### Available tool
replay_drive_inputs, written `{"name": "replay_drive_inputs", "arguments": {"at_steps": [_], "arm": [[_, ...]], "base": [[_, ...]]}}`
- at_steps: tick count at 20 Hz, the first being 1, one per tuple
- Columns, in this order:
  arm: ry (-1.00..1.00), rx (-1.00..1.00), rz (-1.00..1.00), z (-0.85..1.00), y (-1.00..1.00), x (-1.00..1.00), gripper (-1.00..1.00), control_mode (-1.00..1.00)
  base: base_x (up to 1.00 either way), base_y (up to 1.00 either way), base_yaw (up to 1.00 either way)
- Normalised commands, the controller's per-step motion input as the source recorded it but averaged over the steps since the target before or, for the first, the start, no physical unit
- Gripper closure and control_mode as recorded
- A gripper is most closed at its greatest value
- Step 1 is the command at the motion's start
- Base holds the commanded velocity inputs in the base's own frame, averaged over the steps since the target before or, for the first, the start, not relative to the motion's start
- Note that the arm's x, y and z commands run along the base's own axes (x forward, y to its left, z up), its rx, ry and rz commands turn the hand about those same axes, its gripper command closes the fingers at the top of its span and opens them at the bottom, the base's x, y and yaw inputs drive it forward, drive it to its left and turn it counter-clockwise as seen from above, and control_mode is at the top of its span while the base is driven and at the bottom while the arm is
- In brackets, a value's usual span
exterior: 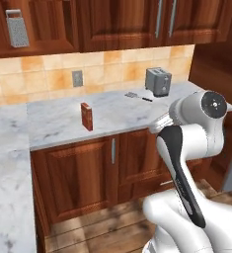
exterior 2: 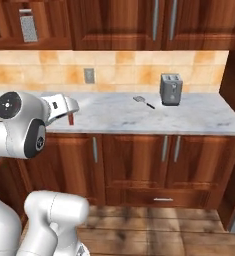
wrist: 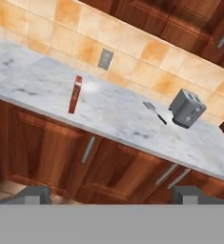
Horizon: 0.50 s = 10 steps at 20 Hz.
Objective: Pick the canned food and cereal from the counter and place them in the cabinets closest to them.
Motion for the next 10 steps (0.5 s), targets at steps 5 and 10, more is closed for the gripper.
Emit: {"name": "replay_drive_inputs", "arguments": {"at_steps": [5,10], "arm": [[0.00,0.00,0.00,0.00,0.00,0.00,-1.00,1.00],[0.00,0.00,0.00,0.00,0.00,0.00,-1.00,1.00]], "base": [[0.70,0.34,0.00],[0.72,0.40,0.00]]}}
